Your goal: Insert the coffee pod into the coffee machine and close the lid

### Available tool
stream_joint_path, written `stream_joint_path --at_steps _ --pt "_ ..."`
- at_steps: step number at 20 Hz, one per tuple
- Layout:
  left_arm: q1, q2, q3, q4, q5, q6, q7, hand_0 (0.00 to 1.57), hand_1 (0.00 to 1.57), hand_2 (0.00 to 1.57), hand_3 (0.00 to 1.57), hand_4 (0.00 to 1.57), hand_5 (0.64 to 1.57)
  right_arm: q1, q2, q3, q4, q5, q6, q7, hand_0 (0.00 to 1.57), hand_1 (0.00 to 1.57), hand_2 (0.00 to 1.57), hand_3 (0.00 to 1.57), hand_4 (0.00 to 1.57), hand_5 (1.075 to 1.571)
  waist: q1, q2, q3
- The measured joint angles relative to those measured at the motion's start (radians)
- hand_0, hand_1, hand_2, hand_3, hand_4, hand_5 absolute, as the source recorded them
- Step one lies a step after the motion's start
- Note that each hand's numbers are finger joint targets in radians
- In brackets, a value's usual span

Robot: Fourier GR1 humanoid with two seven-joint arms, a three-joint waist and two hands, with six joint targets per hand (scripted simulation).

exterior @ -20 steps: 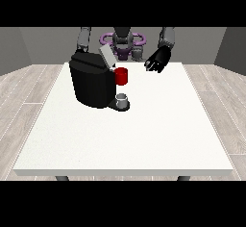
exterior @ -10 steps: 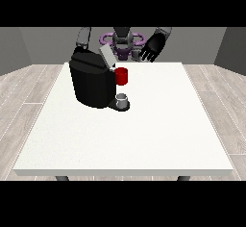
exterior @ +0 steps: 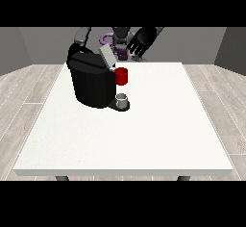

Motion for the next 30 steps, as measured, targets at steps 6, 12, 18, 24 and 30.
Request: stream_joint_path --at_steps 6,12,18,24,30 --pt "-0.083 0.034 0.015 0.02 -0.01 -0.002 0.014 1.22 1.22 1.29 1.24 0.48 1.571 -0.057 -0.027 -0.024 -0.03 -0.007 0.007 0.026 0.0 0.0 0.0 0.0 0.18 1.571 -0.032 0.062 0.0001" --pt "-0.135 0.058 0.026 0.033 -0.013 -0.006 0.003 1.22 1.22 1.29 1.24 0.49 1.571 -0.084 -0.045 -0.055 -0.028 -0.019 0.007 0.01 0.0 0.0 0.0 0.0 0.06 1.571 -0.039 0.116 0.0001" --pt "-0.167 0.07 0.028 0.06 -0.025 0.007 -0.013 1.19 1.19 1.26 1.23 0.47 1.571 -0.118 -0.053 -0.061 -0.04 -0.02 0.008 0.015 0.0 0.0 0.0 0.0 0.0 1.571 -0.06 0.17 0.0002" --pt "-0.17 0.058 0.027 0.082 -0.029 0.012 -0.019 1.24 1.24 1.28 1.23 0.42 1.571 -0.137 -0.065 -0.076 -0.033 -0.025 0.009 0.041 0.0 0.0 0.0 0.0 0.13 1.571 -0.053 0.178 0.0001" --pt "-0.178 0.039 0.021 0.088 -0.034 0.013 -0.017 1.2 1.2 1.25 1.2 0.42 1.571 -0.137 -0.062 -0.085 -0.014 -0.021 -0.004 0.025 0.0 0.0 0.0 0.0 0.1 1.571 -0.038 0.174 0.0007"
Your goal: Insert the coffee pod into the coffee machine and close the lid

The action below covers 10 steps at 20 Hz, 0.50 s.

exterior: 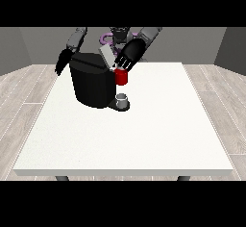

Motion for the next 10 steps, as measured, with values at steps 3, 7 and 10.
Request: stream_joint_path --at_steps 3,7,10 --pt "-0.009 0.003 -0.002 0.002 -0.005 0.003 -0.01 1.17 1.17 1.24 1.19 0.41 1.571 -0.01 0.002 -0.001 0.005 0.004 -0.008 0.002 0.0 0.0 0.0 0.0 0.0 1.571 0.0 0.01 -0.0001" --pt "-0.013 0.018 0.007 0.015 -0.009 0.016 -0.015 1.23 1.23 1.27 1.21 0.39 1.571 -0.012 0.004 0.004 -0.01 0.0 0.0 0.011 0.0 0.0 0.0 0.0 0.0 1.571 -0.018 0.014 -0.0001" --pt "-0.034 0.028 0.011 0.019 -0.014 0.022 -0.017 1.21 1.21 1.24 1.21 0.36 1.571 -0.029 0.001 0.001 -0.01 -0.003 0.001 0.012 0.0 0.0 0.0 0.0 0.0 1.571 -0.024 0.029 -0.0006"
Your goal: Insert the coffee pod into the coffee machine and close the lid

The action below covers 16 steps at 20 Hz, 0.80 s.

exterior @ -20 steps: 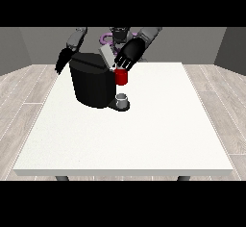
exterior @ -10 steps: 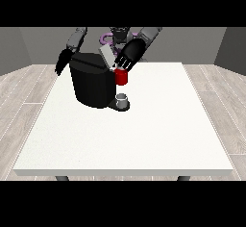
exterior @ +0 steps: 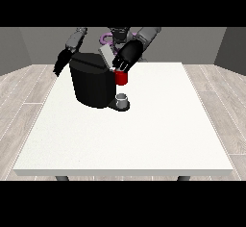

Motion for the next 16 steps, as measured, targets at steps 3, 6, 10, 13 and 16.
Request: stream_joint_path --at_steps 3,6,10,13,16 --pt "-0.011 -0.001 -0.001 0.004 -0.001 -0.006 -0.005 1.2 1.2 1.22 1.17 0.36 1.571 -0.006 0.0 0.001 0.009 0.006 -0.005 0.009 0.0 0.0 0.0 0.0 0.0 1.571 0.006 -0.004 -0.0002" --pt "-0.023 0.005 0.002 -0.005 -0.005 0.01 -0.012 1.18 1.18 1.2 1.17 0.35 1.571 -0.014 -0.015 -0.017 0.019 -0.002 0.0 -0.018 0.0 0.0 0.0 0.0 0.0 1.571 0.007 0.012 0.0003" --pt "-0.016 0.006 -0.008 -0.01 -0.025 0.041 -0.016 1.21 1.21 1.23 1.13 0.0 1.571 -0.013 -0.017 -0.021 0.022 -0.009 0.006 -0.01 0.0 0.0 0.0 0.0 0.15 1.571 0.005 0.005 0.0006" --pt "-0.003 0.015 -0.029 -0.007 -0.053 0.06 -0.039 1.21 1.21 1.22 1.09 0.0 1.571 -0.011 -0.012 -0.012 0.014 -0.003 0.003 -0.008 0.0 0.0 0.0 0.0 0.0 1.571 0.003 0.01 0.0005" --pt "-0.001 0.02 -0.05 -0.007 -0.079 0.071 -0.048 1.16 1.16 1.18 1.05 0.0 1.571 0.004 -0.004 -0.006 0.016 0.001 -0.002 -0.02 0.0 0.0 0.0 0.0 0.0 1.571 -0.002 0.011 0.0005"
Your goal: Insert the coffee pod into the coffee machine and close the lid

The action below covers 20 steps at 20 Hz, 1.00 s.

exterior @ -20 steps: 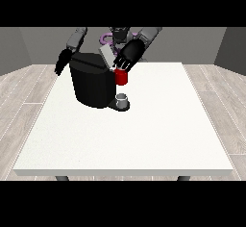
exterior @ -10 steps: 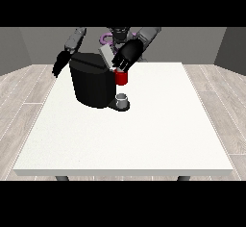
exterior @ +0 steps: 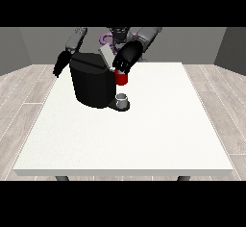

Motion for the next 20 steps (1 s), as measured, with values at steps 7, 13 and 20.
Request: stream_joint_path --at_steps 7,13,20 --pt "0.01 0.012 0.0 0.024 -0.019 0.038 -0.042 1.11 1.11 1.12 0.97 0.0 1.571 -0.004 0.024 0.027 -0.032 0.026 -0.03 0.032 0.0 0.0 0.0 0.0 0.0 1.571 -0.007 0.022 0.0006" --pt "-0.011 0.017 0.026 0.025 -0.008 0.062 -0.066 1.25 1.25 1.21 0.95 0.0 1.571 -0.014 0.019 0.02 -0.032 0.018 -0.023 0.02 0.0 0.0 0.0 0.0 0.14 1.571 -0.019 0.043 0.0" --pt "-0.018 0.027 0.028 0.022 -0.017 0.086 -0.105 1.22 1.22 1.17 0.89 0.0 1.571 -0.02 0.009 0.017 -0.022 0.031 -0.032 0.014 0.0 0.0 0.0 0.0 0.15 1.571 -0.015 0.056 0.0001"
